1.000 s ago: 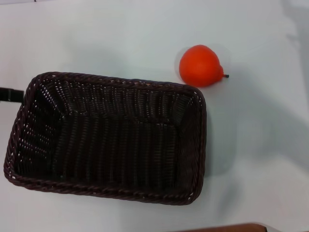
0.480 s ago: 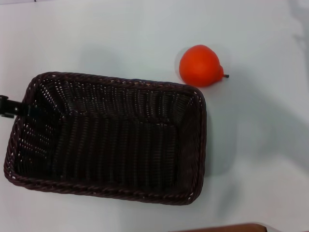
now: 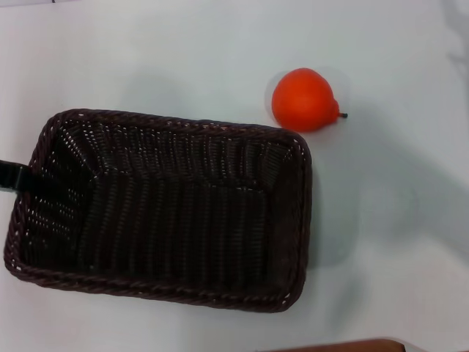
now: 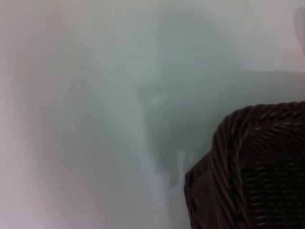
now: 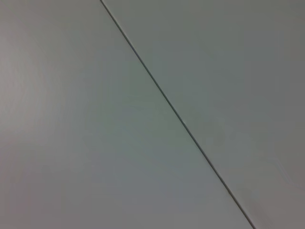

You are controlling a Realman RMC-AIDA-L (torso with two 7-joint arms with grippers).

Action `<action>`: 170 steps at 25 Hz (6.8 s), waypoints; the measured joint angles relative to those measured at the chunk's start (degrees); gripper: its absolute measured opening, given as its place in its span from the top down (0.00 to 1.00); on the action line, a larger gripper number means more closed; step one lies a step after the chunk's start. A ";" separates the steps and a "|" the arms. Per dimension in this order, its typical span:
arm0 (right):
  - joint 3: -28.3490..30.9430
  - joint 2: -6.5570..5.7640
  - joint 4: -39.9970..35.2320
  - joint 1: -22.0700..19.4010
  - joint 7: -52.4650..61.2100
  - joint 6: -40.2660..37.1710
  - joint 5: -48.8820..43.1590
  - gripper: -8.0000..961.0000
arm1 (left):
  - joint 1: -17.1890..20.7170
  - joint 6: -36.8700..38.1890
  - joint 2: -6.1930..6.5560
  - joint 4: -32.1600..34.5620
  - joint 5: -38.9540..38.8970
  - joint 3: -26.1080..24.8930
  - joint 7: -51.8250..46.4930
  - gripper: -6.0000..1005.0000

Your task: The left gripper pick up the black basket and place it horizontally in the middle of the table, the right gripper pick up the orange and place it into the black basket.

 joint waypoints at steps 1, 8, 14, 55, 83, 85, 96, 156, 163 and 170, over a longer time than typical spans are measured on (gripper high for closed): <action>0.00 0.00 0.02 -0.04 0.00 0.08 0.00 0.04 | 0.08 -0.17 0.00 0.25 0.01 0.01 0.00 0.51; 0.20 0.00 0.31 -0.23 0.00 0.19 0.00 0.04 | 0.43 -0.39 -0.03 1.29 -0.48 -0.05 0.29 0.73; 0.63 0.00 0.36 -0.25 0.00 0.23 0.00 0.04 | 0.55 -0.66 -0.01 2.71 -2.59 -2.38 0.71 0.80; 1.85 0.02 0.35 -0.03 0.00 2.31 0.00 0.04 | 7.79 -13.30 -0.49 -9.78 -23.09 -22.54 -1.70 0.83; -14.09 -3.35 -21.52 -2.66 22.77 3.85 -32.24 0.06 | 12.85 -11.48 0.57 -12.06 -54.06 -28.42 35.77 0.34; -15.08 -4.78 -27.59 -2.52 31.47 3.68 -41.25 0.06 | 14.13 -10.21 -0.17 -14.56 -60.60 -28.16 43.56 0.36; -15.41 -7.35 -61.43 4.29 75.07 -11.87 -90.81 0.07 | 16.21 -3.74 -0.14 -33.62 -81.46 -28.39 69.34 0.42; -30.39 -0.79 -44.47 19.68 82.95 4.24 -114.17 0.75 | 16.13 -2.88 -0.21 -38.87 -82.87 -27.79 70.61 0.42; -29.07 -0.77 -44.47 19.02 82.89 6.61 -114.08 0.84 | 15.85 -2.83 -0.12 -38.87 -82.93 -27.78 69.64 0.42; -26.93 -0.94 -45.92 17.20 81.47 6.59 -109.88 0.89 | 15.98 -2.72 -0.07 -38.87 -82.95 -27.86 69.26 0.42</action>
